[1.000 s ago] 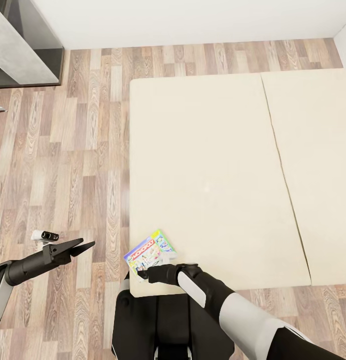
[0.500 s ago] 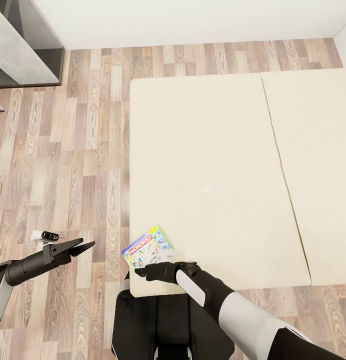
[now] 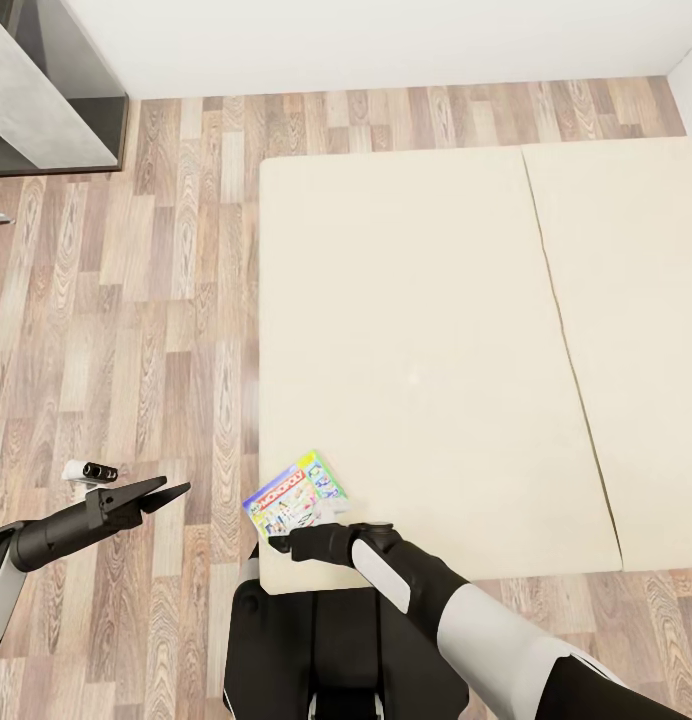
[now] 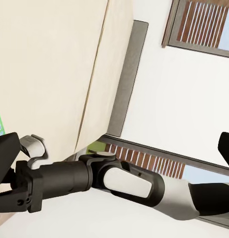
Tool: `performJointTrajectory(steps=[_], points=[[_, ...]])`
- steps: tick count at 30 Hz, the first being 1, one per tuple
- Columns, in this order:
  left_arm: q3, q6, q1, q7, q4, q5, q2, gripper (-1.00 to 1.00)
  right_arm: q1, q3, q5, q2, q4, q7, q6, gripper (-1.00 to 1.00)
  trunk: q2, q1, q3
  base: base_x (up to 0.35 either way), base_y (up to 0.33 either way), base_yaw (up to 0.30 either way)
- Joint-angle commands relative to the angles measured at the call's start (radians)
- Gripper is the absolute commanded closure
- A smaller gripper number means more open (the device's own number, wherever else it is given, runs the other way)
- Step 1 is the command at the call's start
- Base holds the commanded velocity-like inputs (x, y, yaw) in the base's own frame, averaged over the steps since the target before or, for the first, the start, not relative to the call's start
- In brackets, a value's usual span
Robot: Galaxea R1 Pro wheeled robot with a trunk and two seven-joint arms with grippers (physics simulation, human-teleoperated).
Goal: Put all the toys in the child's room - the three board games (two on the bed and one on the table), the two jigsaw puzzles on the table, and the tennis ball on the table - inside the toy box on the table in the child's room.
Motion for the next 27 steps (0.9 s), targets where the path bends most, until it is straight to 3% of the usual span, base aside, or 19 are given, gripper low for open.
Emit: performJointTrajectory(steps=[1, 11, 27], points=[[0.0, 0.011, 0.0, -0.004, 0.0, -0.001, 0.0, -1.0, -0.001, 0.002, -0.003, 0.0, 0.0, 0.001, 0.002, -1.0, -0.002, 0.001, -0.001, 0.0, 0.0, 0.0], [0.0, 0.011, 0.0, -0.004, 0.0, -0.001, 0.0, -1.0, -0.001, 0.007, -0.001, 0.0, -0.057, 0.033, -0.002, -1.0, -0.002, 0.001, -0.001, 0.0, 0.0, 0.0], [0.0, 0.011, 0.0, -0.004, 0.0, -0.001, 0.0, -1.0, -0.001, 0.007, -0.001, 0.0, -0.064, 0.038, -0.002, -1.0, -0.002, 0.001, -0.001, 0.0, 0.0, 0.0]])
